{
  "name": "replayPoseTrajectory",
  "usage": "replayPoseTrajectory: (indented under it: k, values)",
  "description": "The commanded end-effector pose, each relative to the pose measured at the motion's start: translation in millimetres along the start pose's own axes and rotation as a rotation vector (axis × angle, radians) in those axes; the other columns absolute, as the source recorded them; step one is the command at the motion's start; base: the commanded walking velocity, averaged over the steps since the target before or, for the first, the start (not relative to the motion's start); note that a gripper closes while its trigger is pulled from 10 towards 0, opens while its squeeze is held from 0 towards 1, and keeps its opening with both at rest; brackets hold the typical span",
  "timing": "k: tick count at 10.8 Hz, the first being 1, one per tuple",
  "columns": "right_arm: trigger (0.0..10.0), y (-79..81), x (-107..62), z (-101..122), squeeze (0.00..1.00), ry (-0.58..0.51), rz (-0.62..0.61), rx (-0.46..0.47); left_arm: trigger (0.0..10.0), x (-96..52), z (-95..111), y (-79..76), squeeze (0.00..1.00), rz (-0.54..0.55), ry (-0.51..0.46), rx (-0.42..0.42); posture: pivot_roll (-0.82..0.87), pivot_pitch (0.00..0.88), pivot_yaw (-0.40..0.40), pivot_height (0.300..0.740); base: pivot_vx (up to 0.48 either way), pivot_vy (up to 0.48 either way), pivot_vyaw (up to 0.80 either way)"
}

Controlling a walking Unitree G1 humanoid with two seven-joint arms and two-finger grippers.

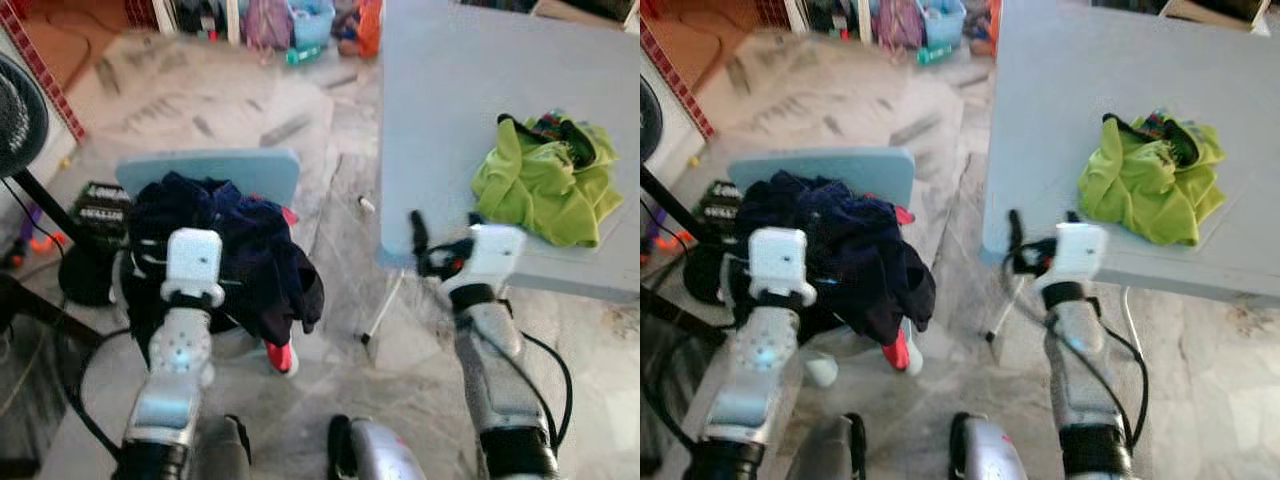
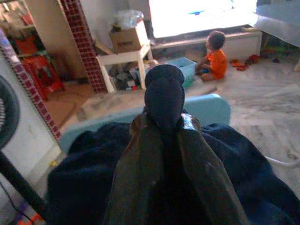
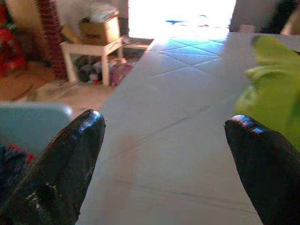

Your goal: Hang hanger

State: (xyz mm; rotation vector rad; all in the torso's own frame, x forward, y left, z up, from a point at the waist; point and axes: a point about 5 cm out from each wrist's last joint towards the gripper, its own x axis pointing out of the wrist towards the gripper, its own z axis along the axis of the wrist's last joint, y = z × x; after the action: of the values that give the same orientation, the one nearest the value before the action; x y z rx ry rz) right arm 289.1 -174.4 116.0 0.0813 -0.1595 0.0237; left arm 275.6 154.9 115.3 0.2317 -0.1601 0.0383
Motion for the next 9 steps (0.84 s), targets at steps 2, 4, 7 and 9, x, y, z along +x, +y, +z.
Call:
replayPoseTrajectory:
  k: [2,4,7,9]
  values:
    - [10.0,-16.2,-1.5,-2,0.00,0.006,-0.060,-0.011,10.0,-0.2,-7,-0.5,0.00,-0.007,0.025,0.000,0.02,0.079,-0.026,0.740,0.000,0.000,0.00]
    - [10.0,-25.0,-7.3,-6,0.00,0.006,-0.109,-0.027,10.0,5.0,-10,-7.1,0.00,-0.052,0.031,-0.001,0.00,0.056,0.015,0.740,0.000,0.000,0.00]
    - [10.0,-26.0,-9.8,-8,0.00,-0.006,-0.119,-0.046,10.0,29.7,-5,-6.6,0.00,-0.087,-0.004,0.017,-0.02,0.041,0.040,0.740,0.000,0.000,0.00]
    - [10.0,-36.1,-15.4,-12,0.00,0.024,-0.092,-0.091,10.0,25.5,-11,-4.0,0.00,-0.078,0.002,0.020,-0.02,0.060,0.005,0.740,0.000,0.000,0.00]
